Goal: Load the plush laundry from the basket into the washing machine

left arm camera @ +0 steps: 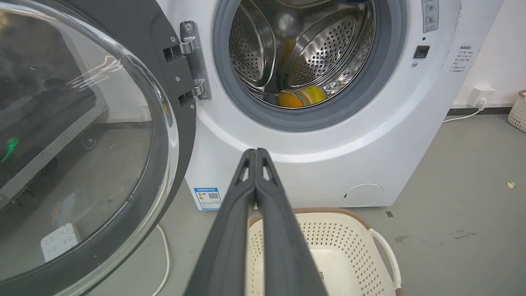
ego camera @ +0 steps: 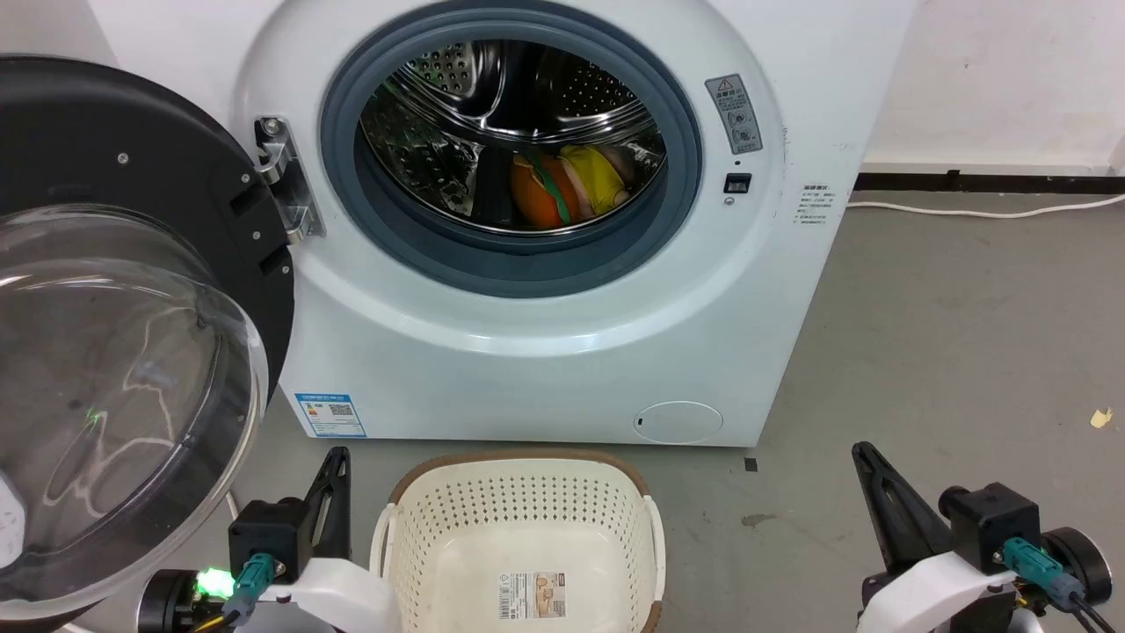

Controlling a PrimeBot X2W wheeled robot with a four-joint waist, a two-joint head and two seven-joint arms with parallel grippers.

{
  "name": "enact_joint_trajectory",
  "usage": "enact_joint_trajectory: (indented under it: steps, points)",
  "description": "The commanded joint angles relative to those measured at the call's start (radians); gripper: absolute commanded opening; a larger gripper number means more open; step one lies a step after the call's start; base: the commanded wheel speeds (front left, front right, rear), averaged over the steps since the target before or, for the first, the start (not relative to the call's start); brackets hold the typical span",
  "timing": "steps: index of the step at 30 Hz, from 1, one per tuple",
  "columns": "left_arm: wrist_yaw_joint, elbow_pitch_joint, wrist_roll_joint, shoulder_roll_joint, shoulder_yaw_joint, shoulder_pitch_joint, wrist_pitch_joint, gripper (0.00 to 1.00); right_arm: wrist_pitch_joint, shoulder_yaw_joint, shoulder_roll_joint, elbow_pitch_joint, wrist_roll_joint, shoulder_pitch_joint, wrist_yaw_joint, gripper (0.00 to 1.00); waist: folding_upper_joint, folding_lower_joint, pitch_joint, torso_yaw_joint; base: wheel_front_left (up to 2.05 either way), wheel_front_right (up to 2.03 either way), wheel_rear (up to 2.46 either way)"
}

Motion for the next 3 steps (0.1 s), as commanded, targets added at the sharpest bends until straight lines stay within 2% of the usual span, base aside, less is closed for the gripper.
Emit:
enact_joint_trajectory:
  steps: [1, 3]
  points:
    - [-0.005, -0.005, 0.003, -0.001, 0.003, -0.015, 0.0, 0.0, 0.0, -0.003, 0.001, -0.005, -0.008, -0.012, -0.001, 0.0, 0.0, 0.0, 0.0, 0.0, 0.0, 0.0, 0.0]
    - [-0.005, -0.005, 0.003, -0.001, 0.003, -0.015, 0.0, 0.0, 0.0, -0.003, 0.001, -0.005, -0.008, -0.012, -0.001, 0.0, 0.0, 0.0, 0.0, 0.0, 0.0, 0.0, 0.0]
